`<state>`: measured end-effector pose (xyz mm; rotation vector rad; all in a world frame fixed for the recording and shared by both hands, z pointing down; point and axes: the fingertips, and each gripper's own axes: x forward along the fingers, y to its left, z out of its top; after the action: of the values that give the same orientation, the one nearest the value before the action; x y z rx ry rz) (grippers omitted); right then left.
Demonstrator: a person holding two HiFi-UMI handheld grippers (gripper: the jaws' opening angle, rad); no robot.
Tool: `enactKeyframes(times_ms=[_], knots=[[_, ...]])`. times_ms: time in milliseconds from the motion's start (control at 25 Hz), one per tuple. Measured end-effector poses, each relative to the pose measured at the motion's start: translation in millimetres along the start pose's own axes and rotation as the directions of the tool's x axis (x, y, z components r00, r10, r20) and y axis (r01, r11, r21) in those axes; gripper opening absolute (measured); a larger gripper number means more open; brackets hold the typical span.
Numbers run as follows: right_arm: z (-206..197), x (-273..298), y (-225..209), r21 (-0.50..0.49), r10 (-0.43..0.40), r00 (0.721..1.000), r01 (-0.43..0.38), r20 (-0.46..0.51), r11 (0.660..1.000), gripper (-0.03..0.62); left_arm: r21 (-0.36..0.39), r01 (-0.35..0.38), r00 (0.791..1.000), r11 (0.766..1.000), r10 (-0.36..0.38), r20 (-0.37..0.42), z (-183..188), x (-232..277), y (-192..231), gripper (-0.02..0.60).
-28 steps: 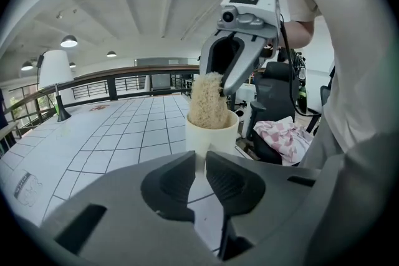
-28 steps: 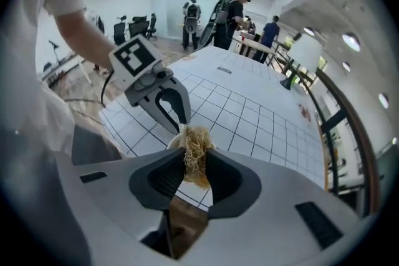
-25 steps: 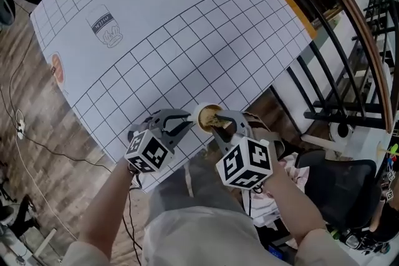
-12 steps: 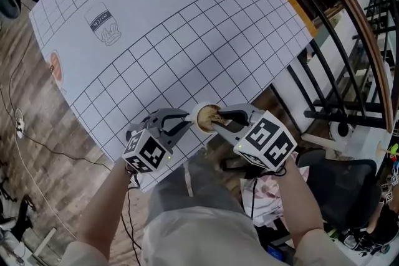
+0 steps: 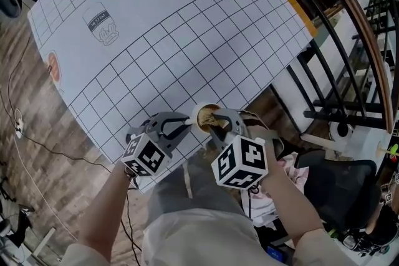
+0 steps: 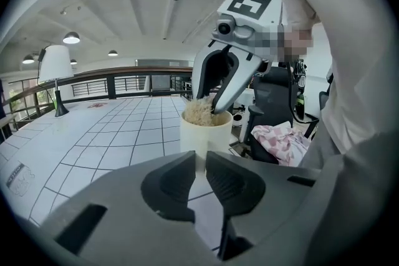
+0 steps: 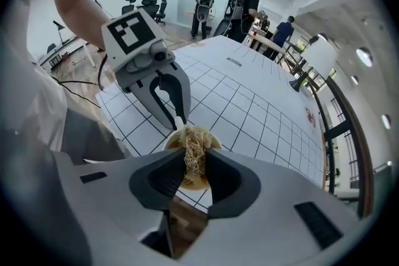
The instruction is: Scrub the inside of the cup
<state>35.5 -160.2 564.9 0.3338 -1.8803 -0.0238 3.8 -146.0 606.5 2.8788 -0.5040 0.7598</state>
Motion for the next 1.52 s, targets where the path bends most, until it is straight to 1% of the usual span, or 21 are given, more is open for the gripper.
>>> enactKeyframes(times_ms=[200, 280, 360, 440, 520, 600, 680, 760, 800, 920, 1040, 1080, 1200, 1280, 1400, 1520], knots=[[-9, 21, 0, 0.06, 0.023, 1.0, -0.023, -0.002, 0.998, 0.095, -0.039, -0.018, 0.999, 0.999, 0.019, 0.029, 0, 0, -1, 0.064], [-10, 24, 1, 0.111, 0.055, 0.998, -0.055, 0.002, 0.992, 0.094, -0.056, -0.026, 0.999, 0.998, 0.028, 0.039, 0, 0, -1, 0.064], [-10, 25, 4, 0.164, 0.112, 0.994, -0.11, -0.002, 0.98, 0.093, -0.066, -0.033, 0.998, 0.997, 0.036, 0.042, -1, 1, 0, 0.064], [-7, 26, 7, 0.23, 0.195, 0.981, -0.195, 0.025, 0.953, 0.092, -0.05, -0.042, 0.999, 0.998, 0.044, 0.03, -3, 2, 1, 0.064], [-6, 23, 9, 0.279, 0.26, 0.963, -0.271, 0.074, 0.921, 0.092, -0.006, -0.045, 0.999, 0.999, 0.045, -0.001, -5, 5, 1, 0.063], [-9, 17, 9, 0.324, 0.291, 0.948, -0.317, 0.128, 0.891, 0.092, 0.008, -0.038, 0.999, 0.999, 0.038, -0.022, -6, 9, -1, 0.061], [-9, 6, 2, 0.37, 0.289, 0.937, -0.344, 0.197, 0.863, 0.092, -0.008, -0.042, 0.999, 0.999, 0.042, -0.023, -6, 10, 0, 0.061], [-7, -9, -6, 0.419, 0.254, 0.93, -0.348, 0.265, 0.839, 0.092, -0.022, -0.057, 0.998, 0.998, 0.056, -0.026, -6, 9, 0, 0.061], [-5, -17, -10, 0.436, 0.226, 0.93, -0.338, 0.289, 0.834, 0.092, -0.023, -0.065, 0.997, 0.998, 0.064, -0.031, -6, 9, 0, 0.061], [1, -36, -17, 0.465, 0.134, 0.931, -0.29, 0.341, 0.836, 0.092, -0.038, -0.085, 0.996, 0.996, 0.084, -0.035, -6, 6, 1, 0.062], [2, -52, -19, 0.5, 0.059, 0.926, -0.254, 0.374, 0.828, 0.092, -0.099, -0.096, 0.995, 0.99, 0.094, -0.024, -4, -2, -3, 0.064], [2, -58, -21, 0.51, 0.036, 0.923, -0.245, 0.384, 0.824, 0.092, -0.106, -0.099, 0.995, 0.989, 0.097, -0.027, -2, -6, -5, 0.066], [6, -79, -29, 0.538, -0.035, 0.906, -0.219, 0.421, 0.814, 0.092, -0.092, -0.124, 0.992, 0.988, 0.122, -0.027, 7, -19, -6, 0.071], [7, -94, -35, 0.55, -0.084, 0.897, -0.19, 0.434, 0.813, 0.092, -0.092, -0.148, 0.989, 0.985, 0.149, 0.001, 18, -31, -4, 0.071], [8, -116, -42, 0.565, -0.158, 0.879, -0.142, 0.449, 0.813, 0.094, -0.116, -0.19, 0.978, 0.975, 0.198, 0.065, 41, -50, 0, 0.071], [11, -141, -48, 0.58, -0.238, 0.843, -0.102, 0.481, 0.809, 0.093, -0.124, -0.222, 0.964, 0.967, 0.237, 0.123, 71, -68, 4, 0.069]])
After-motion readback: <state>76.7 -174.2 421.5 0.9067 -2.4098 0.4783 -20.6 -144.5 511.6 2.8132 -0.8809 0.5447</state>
